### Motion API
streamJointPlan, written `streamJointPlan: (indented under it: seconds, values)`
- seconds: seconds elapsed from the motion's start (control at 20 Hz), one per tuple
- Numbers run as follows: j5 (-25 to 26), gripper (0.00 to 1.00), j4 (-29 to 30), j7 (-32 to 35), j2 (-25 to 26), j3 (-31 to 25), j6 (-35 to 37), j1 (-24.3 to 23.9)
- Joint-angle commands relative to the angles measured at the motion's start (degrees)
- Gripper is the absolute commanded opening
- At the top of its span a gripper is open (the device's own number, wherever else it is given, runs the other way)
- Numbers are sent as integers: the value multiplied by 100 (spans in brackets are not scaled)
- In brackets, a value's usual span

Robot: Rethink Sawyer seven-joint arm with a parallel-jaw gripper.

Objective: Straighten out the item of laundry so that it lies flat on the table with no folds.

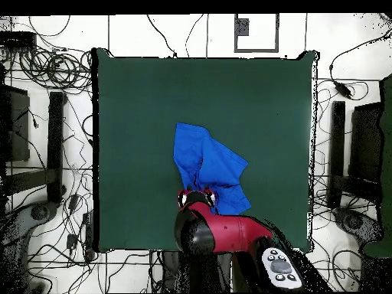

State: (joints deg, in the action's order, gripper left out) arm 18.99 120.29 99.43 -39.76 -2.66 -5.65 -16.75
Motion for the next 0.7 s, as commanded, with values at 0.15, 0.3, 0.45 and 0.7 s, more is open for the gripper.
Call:
streamJointPlan:
  seconds: [0.15, 0.3, 0.45, 0.7]
  values:
    - [-217, 100, -301, 732, 176, -41, 539, 292]
    - [-235, 100, -413, 714, 260, -32, 558, 316]
    - [-240, 100, -511, 684, 327, -33, 592, 320]
    - [-237, 100, -680, 661, 501, -44, 543, 325]
